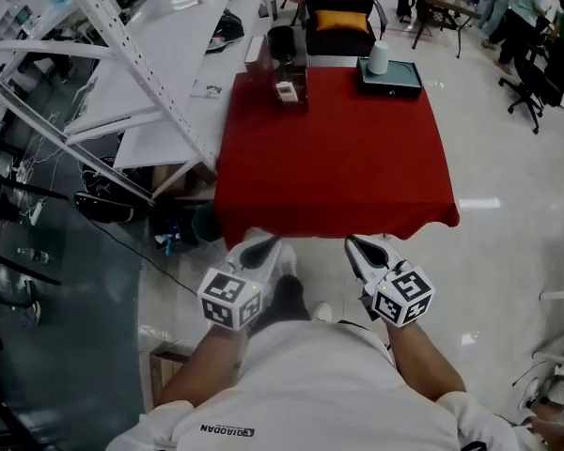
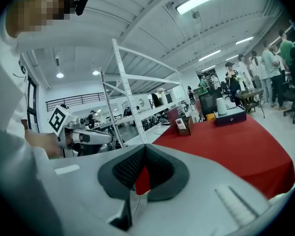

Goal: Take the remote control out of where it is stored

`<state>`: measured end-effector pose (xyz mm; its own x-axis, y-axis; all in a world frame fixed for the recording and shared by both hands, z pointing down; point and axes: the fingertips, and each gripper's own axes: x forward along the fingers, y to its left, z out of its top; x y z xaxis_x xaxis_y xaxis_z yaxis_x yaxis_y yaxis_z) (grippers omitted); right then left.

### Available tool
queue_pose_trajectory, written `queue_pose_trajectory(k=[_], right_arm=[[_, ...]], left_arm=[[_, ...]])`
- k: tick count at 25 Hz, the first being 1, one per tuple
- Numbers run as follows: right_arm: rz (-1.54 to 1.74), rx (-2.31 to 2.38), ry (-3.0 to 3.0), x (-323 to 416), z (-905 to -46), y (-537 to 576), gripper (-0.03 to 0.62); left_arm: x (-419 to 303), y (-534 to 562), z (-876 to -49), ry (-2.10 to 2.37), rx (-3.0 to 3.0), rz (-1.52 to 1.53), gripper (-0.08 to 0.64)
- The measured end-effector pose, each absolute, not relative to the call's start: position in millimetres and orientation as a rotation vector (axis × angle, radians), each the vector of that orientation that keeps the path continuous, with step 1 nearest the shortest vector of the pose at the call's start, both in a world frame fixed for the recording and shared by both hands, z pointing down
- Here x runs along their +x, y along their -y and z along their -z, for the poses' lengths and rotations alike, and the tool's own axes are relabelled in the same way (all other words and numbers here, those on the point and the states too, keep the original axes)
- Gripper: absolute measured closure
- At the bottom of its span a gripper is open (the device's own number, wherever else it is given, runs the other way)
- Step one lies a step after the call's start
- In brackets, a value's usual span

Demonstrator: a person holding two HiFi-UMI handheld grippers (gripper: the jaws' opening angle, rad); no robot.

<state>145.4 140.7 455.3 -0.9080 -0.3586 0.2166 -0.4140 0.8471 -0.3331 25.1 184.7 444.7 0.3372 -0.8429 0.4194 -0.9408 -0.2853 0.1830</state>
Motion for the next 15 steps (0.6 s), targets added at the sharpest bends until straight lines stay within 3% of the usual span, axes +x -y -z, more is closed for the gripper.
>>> queue_pose_trajectory(k=[15], right_arm=[[-0.440, 0.643, 2.855, 80.5, -443.4, -37.0, 0.586]], left_arm=[[-37.5, -70.0, -441.9, 1.543, 2.280, -0.341, 0.557]])
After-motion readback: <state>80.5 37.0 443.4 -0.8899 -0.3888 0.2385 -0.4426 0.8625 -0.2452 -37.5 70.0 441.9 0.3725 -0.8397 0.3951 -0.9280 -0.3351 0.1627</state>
